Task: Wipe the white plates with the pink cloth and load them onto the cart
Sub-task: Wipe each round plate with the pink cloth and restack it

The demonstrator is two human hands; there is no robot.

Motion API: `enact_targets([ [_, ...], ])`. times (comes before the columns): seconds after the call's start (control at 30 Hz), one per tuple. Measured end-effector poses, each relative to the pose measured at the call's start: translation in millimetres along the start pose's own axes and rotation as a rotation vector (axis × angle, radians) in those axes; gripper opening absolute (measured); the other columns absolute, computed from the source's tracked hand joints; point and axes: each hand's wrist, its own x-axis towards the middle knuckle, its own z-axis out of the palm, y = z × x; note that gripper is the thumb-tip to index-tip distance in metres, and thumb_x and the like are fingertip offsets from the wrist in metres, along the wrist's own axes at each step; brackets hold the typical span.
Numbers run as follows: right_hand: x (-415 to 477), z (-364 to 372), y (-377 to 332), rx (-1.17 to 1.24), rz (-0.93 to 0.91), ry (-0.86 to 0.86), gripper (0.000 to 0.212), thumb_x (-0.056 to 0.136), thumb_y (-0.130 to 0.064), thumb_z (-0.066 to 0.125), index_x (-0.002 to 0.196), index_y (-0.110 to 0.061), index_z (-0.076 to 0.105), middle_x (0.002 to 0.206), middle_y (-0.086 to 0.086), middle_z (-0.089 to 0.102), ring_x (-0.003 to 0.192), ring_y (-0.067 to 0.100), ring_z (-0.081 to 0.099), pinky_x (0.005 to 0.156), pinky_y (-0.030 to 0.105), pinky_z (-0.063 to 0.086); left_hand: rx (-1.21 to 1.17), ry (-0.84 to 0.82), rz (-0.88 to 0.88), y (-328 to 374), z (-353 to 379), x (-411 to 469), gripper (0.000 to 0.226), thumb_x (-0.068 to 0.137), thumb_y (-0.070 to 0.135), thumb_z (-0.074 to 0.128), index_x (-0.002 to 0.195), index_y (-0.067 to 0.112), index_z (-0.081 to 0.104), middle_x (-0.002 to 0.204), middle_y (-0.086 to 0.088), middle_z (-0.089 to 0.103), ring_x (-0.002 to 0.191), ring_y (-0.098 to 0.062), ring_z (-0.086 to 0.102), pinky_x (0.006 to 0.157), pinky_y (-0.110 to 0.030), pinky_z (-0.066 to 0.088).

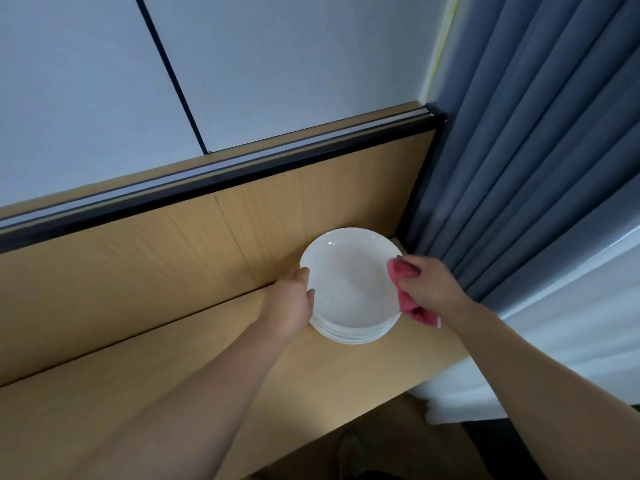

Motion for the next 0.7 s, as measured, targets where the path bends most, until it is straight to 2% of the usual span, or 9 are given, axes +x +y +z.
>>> enact_targets([
  [0.17, 4, -4, 0, -0.074, -0.083, -0.003, 0.021, 0.088, -0.019, 0.041, 0.096, -0.018, 0.061, 0.062, 0.019, 0.062, 0.054, 0.032, 0.053, 0.053, 0.047, 0.046, -0.069, 0.032, -0.098, 6, 4, 0, 0.032, 0.096, 0.014, 0.047, 0.126, 0.003, 0.052, 0.118, -0.012, 0.06, 0.1, -0.028, 0.059, 0.08, -0.036, 0.048],
  [0.27, 1, -4, 0, -0.102, -0.122, 0.028, 0.032, 0.09, -0.015, 0.043, 0.08, -0.037, 0.063, 0.076, 0.021, 0.068, 0.064, 0.033, 0.061, 0.06, 0.054, 0.053, -0.085, 0.057, -0.131, 11, 4, 0, 0.035, 0.095, 0.01, 0.048, 0.13, 0.009, 0.052, 0.12, -0.009, 0.061, 0.101, -0.026, 0.06, 0.076, -0.03, 0.045],
  [0.33, 1, -4, 1, -0.037, -0.107, 0.022, 0.037, 0.091, -0.014, 0.044, 0.078, -0.042, 0.064, 0.069, 0.018, 0.065, 0.063, 0.037, 0.06, 0.057, 0.056, 0.052, -0.078, 0.071, -0.16, 13, 3, 0, 0.037, 0.093, 0.01, 0.05, 0.13, 0.014, 0.052, 0.116, -0.005, 0.064, 0.099, -0.024, 0.061, 0.072, -0.027, 0.041],
  [0.4, 3, -4, 4, 0.032, -0.09, 0.002, 0.032, 0.093, -0.015, 0.045, 0.082, -0.035, 0.068, 0.059, 0.01, 0.058, 0.057, 0.034, 0.054, 0.055, 0.048, 0.047, -0.106, 0.081, -0.212, 15, 1, 2, 0.04, 0.091, 0.009, 0.051, 0.13, 0.017, 0.05, 0.104, -0.001, 0.066, 0.093, -0.022, 0.062, 0.07, -0.026, 0.04],
  [0.5, 3, -5, 7, 0.109, -0.063, -0.014, 0.027, 0.095, -0.014, 0.047, 0.088, -0.028, 0.069, 0.057, 0.008, 0.051, 0.052, 0.028, 0.049, 0.054, 0.044, 0.044, -0.228, 0.083, -0.28, 21, -3, 4, 0.049, 0.087, 0.003, 0.049, 0.134, 0.017, 0.043, 0.082, 0.003, 0.058, 0.077, -0.021, 0.058, 0.064, -0.027, 0.04],
  [0.6, 0, -4, 6, 0.092, -0.085, -0.014, 0.023, 0.094, -0.01, 0.045, 0.097, -0.02, 0.066, 0.066, 0.012, 0.053, 0.057, 0.031, 0.053, 0.054, 0.053, 0.047, -0.365, 0.085, -0.287, 21, -7, 5, 0.053, 0.086, 0.001, 0.048, 0.136, 0.016, 0.04, 0.092, 0.001, 0.061, 0.084, -0.023, 0.061, 0.064, -0.03, 0.046],
  [0.63, -1, -4, 6, 0.073, -0.091, -0.007, 0.021, 0.093, -0.01, 0.045, 0.097, -0.015, 0.065, 0.069, 0.014, 0.054, 0.06, 0.032, 0.054, 0.056, 0.053, 0.048, -0.395, 0.082, -0.283, 21, -8, 5, 0.054, 0.085, 0.001, 0.047, 0.136, 0.016, 0.041, 0.094, 0.001, 0.061, 0.085, -0.022, 0.06, 0.064, -0.03, 0.047],
  [0.7, -1, -3, 7, 0.07, -0.087, 0.003, 0.02, 0.093, -0.01, 0.045, 0.106, -0.003, 0.058, 0.071, 0.015, 0.054, 0.061, 0.031, 0.054, 0.059, 0.045, 0.045, -0.409, 0.056, -0.291, 22, -9, 4, 0.054, 0.084, 0.0, 0.046, 0.134, 0.019, 0.041, 0.084, 0.001, 0.058, 0.073, -0.02, 0.057, 0.054, -0.027, 0.042],
])
